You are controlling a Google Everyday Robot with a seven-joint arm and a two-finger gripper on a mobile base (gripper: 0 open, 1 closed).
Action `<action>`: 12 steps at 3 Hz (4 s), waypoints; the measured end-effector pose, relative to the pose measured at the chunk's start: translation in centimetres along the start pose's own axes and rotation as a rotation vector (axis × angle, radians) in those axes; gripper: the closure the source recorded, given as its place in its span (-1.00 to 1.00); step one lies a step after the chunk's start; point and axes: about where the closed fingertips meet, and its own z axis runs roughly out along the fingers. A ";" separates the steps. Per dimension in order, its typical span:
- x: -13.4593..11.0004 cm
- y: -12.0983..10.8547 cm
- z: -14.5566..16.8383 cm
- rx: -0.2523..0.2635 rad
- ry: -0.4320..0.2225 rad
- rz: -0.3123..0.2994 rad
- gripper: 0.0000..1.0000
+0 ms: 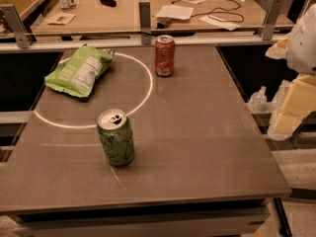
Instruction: Move green can near coke can
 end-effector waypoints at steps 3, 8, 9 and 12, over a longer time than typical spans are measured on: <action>2.2 -0.4 0.5 -0.036 -0.249 0.221 -1.00; -3.2 3.6 3.0 -0.038 -0.849 0.311 -1.00; -4.8 4.1 3.7 -0.039 -0.907 0.293 -1.00; -8.6 6.9 5.3 -0.109 -0.990 0.359 -1.00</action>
Offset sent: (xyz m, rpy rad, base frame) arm 0.0003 -0.0180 0.0014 0.4161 0.0431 -0.1894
